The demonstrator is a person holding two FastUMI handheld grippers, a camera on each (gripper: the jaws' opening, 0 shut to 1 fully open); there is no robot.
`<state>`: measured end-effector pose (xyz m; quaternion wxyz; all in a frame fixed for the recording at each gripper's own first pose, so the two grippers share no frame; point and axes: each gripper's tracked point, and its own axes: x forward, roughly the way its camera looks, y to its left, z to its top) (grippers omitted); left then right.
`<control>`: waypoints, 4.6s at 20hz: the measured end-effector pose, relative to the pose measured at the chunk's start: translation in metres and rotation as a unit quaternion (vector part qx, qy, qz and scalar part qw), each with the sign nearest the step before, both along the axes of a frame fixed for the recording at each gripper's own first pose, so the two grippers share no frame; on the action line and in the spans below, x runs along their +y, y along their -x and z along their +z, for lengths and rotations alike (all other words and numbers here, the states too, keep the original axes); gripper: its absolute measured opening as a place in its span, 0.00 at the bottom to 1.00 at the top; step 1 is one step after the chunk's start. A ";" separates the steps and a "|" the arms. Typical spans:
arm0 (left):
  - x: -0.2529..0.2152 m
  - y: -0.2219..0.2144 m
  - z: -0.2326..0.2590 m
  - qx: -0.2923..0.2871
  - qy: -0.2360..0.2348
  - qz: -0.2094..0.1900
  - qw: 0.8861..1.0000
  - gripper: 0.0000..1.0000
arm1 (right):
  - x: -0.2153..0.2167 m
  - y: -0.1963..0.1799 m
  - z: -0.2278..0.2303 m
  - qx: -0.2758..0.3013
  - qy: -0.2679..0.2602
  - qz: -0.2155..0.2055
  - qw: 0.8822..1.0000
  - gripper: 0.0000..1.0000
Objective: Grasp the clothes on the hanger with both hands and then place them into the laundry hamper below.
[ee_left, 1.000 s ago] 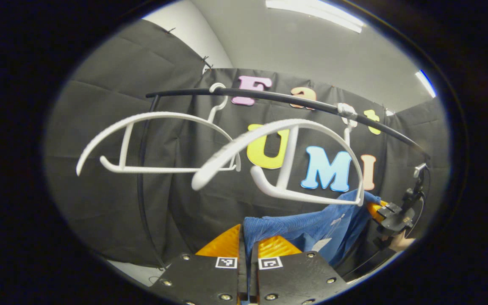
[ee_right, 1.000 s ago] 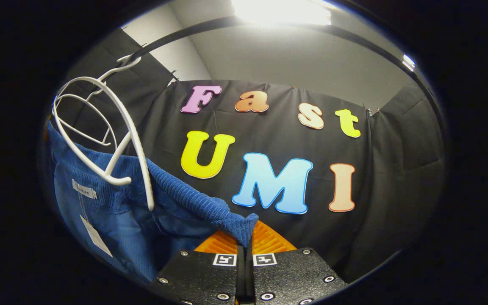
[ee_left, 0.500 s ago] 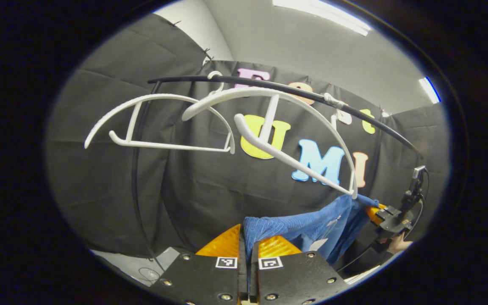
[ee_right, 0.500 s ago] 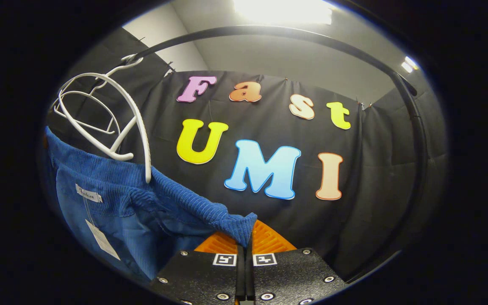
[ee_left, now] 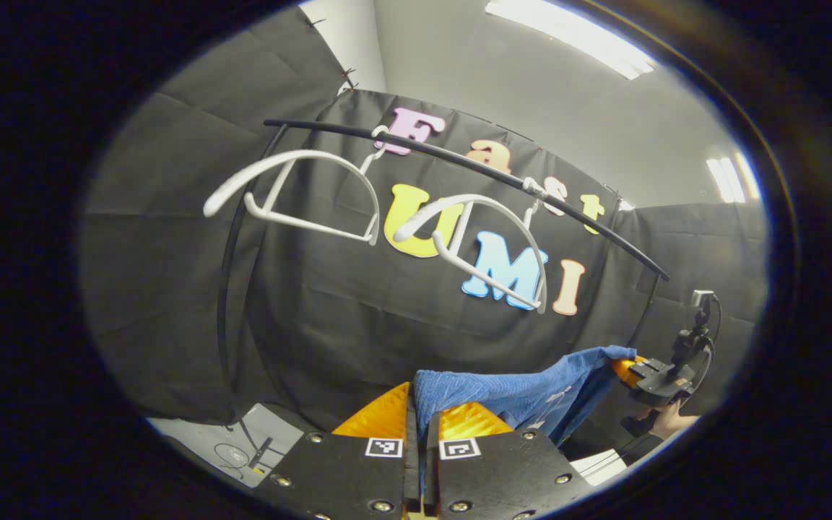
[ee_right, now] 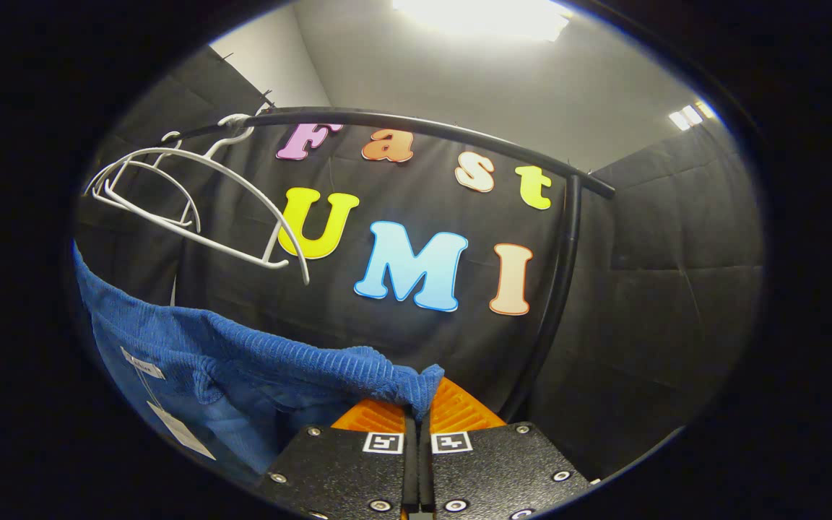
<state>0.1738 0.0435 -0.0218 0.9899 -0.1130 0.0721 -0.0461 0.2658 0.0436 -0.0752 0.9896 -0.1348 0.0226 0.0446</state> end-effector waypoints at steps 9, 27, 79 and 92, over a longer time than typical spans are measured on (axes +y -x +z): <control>-0.032 0.051 0.038 -0.024 -0.026 -0.120 0.992 0.03 | 0.014 0.125 0.051 0.013 -0.074 -0.041 0.996 0.00; -0.073 0.066 -0.182 0.167 -0.084 -0.102 0.977 0.00 | 0.071 0.204 -0.167 0.279 -0.141 0.006 0.950 0.00; -0.040 0.090 -0.241 0.230 -0.159 -0.077 0.957 0.92 | 0.071 0.242 -0.224 0.386 -0.142 -0.030 0.911 0.96; -0.145 0.064 0.001 0.014 -0.104 0.053 0.993 0.92 | -0.088 0.157 -0.007 0.063 -0.125 -0.012 0.990 0.92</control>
